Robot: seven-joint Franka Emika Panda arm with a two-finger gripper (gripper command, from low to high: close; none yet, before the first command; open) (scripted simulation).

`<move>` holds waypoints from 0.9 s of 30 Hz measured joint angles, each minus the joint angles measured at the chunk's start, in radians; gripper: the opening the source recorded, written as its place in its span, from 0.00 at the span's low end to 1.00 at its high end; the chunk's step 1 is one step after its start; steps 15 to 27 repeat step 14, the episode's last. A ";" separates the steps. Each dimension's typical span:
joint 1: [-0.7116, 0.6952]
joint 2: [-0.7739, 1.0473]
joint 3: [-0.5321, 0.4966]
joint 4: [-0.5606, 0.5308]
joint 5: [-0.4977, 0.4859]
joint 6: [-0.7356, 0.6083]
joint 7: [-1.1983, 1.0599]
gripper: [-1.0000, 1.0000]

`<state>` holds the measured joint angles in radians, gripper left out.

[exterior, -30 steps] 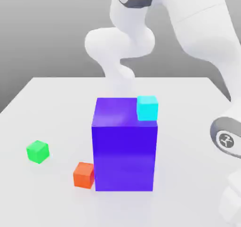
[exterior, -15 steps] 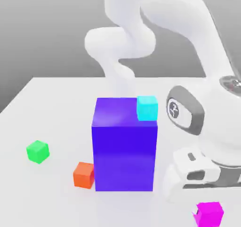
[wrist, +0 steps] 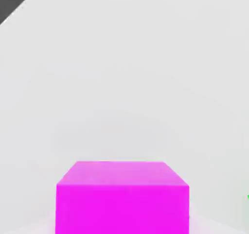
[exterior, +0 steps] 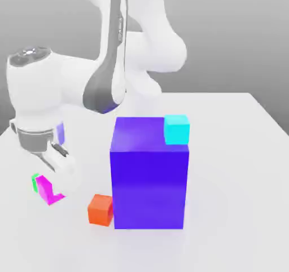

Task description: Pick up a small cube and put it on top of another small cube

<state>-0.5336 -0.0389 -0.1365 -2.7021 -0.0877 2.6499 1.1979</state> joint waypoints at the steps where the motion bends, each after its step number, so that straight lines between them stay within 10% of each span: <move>1: -0.022 -0.026 -0.015 -0.028 0.002 0.005 0.003 0.00; 11: -0.118 0.076 -0.085 -0.139 0.122 0.228 -0.062 0.00; 12: -0.125 0.105 -0.071 -0.138 0.149 0.255 -0.081 1.00; 27: -0.125 0.105 -0.071 -0.138 0.149 0.255 -0.081 1.00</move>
